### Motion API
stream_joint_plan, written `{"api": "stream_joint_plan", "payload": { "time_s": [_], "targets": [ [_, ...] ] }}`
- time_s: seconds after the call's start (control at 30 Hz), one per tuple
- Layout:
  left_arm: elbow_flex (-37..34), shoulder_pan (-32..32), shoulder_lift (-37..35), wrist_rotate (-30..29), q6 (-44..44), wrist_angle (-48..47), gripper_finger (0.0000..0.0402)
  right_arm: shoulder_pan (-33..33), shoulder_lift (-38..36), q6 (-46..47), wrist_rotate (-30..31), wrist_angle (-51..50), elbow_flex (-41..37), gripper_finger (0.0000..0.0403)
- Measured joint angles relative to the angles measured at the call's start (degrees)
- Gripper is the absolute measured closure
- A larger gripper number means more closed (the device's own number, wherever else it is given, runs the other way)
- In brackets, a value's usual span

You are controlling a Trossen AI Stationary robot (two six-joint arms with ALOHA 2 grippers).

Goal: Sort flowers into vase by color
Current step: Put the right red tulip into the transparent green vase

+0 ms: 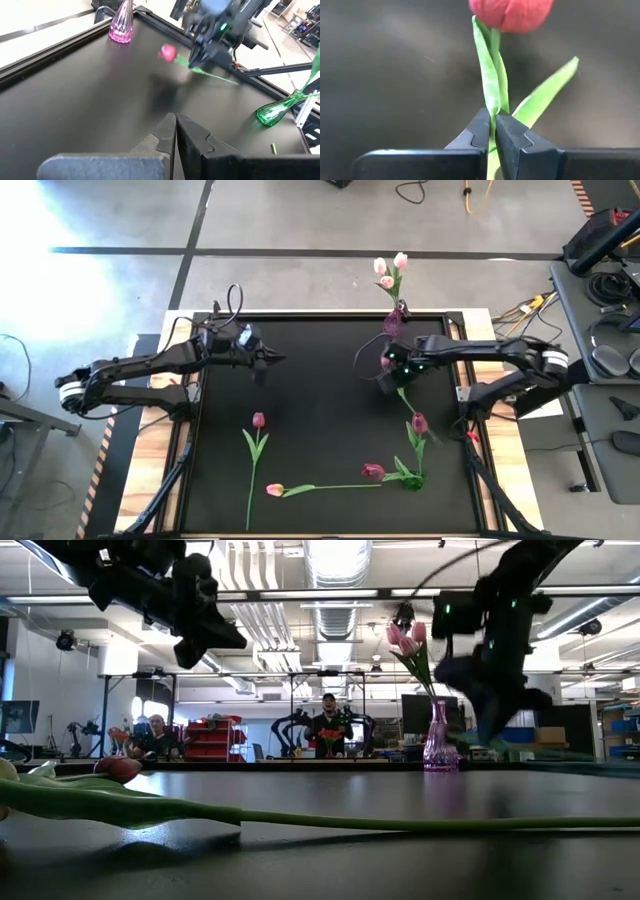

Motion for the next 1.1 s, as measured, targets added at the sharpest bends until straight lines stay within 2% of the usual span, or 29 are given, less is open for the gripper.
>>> {"api": "stream_joint_plan", "payload": {
  "time_s": [0.17,0.47,0.67,0.87,0.97,1.1],
  "targets": [
    [0.0,0.0,1.4,0.0,0.5,0.1,0.0402,1.5,-8.9,0.0,4.4,-0.8,4.7,0.0390],
    [0.0,0.0,2.1,0.0,2.8,2.1,0.0402,11.2,-20.8,0.0,20.8,-9.4,21.0,0.0390],
    [1.0,0.1,1.5,0.2,4.0,2.2,0.0402,23.6,-22.1,3.7,29.4,-13.8,30.9,0.0390],
    [1.0,0.1,1.5,0.1,3.5,2.2,0.0402,38.8,-19.8,10.0,38.8,-16.0,35.2,0.0390],
    [1.0,0.1,1.5,0.2,3.5,2.0,0.0402,45.4,-18.5,16.4,42.8,-21.8,37.7,0.0390],
    [1.0,0.1,1.5,0.2,3.6,1.9,0.0402,52.1,-16.7,27.8,47.2,-34.5,42.2,0.0390]
  ]
}}
